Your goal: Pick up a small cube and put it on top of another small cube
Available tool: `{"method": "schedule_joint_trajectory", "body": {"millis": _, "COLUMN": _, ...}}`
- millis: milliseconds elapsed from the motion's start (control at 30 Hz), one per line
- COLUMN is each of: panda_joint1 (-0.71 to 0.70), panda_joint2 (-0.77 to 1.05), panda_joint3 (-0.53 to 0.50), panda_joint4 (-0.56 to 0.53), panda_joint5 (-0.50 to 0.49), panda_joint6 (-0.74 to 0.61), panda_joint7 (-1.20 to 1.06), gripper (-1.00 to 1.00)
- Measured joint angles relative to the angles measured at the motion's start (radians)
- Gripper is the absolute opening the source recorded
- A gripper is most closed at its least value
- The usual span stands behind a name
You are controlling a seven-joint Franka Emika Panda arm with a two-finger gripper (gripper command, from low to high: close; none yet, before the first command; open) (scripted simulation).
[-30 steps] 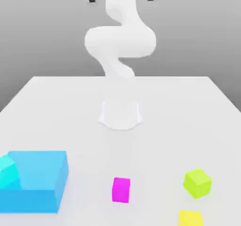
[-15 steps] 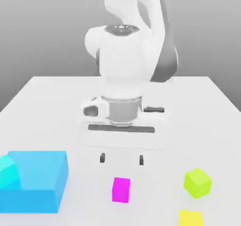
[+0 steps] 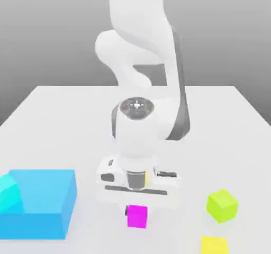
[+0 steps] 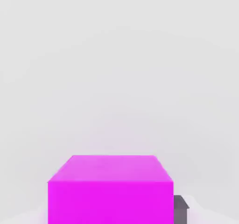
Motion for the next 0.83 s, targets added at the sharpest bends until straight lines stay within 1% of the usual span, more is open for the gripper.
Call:
{"method": "schedule_joint_trajectory", "body": {"millis": 200, "panda_joint1": -0.001, "panda_joint2": -0.194, "panda_joint3": 0.002, "panda_joint4": -0.038, "panda_joint5": 0.005, "panda_joint6": -0.156, "panda_joint7": -0.004, "gripper": -1.00}}
{"method": "schedule_joint_trajectory", "body": {"millis": 233, "panda_joint1": -0.014, "panda_joint2": -0.216, "panda_joint3": -0.010, "panda_joint4": -0.024, "panda_joint5": 0.007, "panda_joint6": -0.192, "panda_joint7": -0.004, "gripper": -1.00}}
{"method": "schedule_joint_trajectory", "body": {"millis": 300, "panda_joint1": -0.066, "panda_joint2": -0.236, "panda_joint3": -0.055, "panda_joint4": 0.036, "panda_joint5": 0.012, "panda_joint6": -0.272, "panda_joint7": -0.002, "gripper": -1.00}}
{"method": "schedule_joint_trajectory", "body": {"millis": 567, "panda_joint1": -0.365, "panda_joint2": -0.287, "panda_joint3": -0.207, "panda_joint4": 0.322, "panda_joint5": 0.024, "panda_joint6": -0.610, "panda_joint7": 0.016, "gripper": -1.00}}
{"method": "schedule_joint_trajectory", "body": {"millis": 600, "panda_joint1": -0.392, "panda_joint2": -0.282, "panda_joint3": -0.217, "panda_joint4": 0.346, "panda_joint5": 0.029, "panda_joint6": -0.629, "panda_joint7": 0.015, "gripper": -1.00}}
{"method": "schedule_joint_trajectory", "body": {"millis": 633, "panda_joint1": -0.395, "panda_joint2": -0.262, "panda_joint3": -0.217, "panda_joint4": 0.353, "panda_joint5": 0.037, "panda_joint6": -0.617, "panda_joint7": 0.010, "gripper": -1.00}}
{"method": "schedule_joint_trajectory", "body": {"millis": 700, "panda_joint1": -0.399, "panda_joint2": -0.204, "panda_joint3": -0.212, "panda_joint4": 0.346, "panda_joint5": 0.058, "panda_joint6": -0.554, "panda_joint7": -0.004, "gripper": -1.00}}
{"method": "schedule_joint_trajectory", "body": {"millis": 733, "panda_joint1": -0.401, "panda_joint2": -0.181, "panda_joint3": -0.210, "panda_joint4": 0.342, "panda_joint5": 0.066, "panda_joint6": -0.527, "panda_joint7": -0.009, "gripper": 1.00}}
{"method": "schedule_joint_trajectory", "body": {"millis": 833, "panda_joint1": -0.401, "panda_joint2": -0.181, "panda_joint3": -0.210, "panda_joint4": 0.342, "panda_joint5": 0.066, "panda_joint6": -0.527, "panda_joint7": -0.009, "gripper": 1.00}}
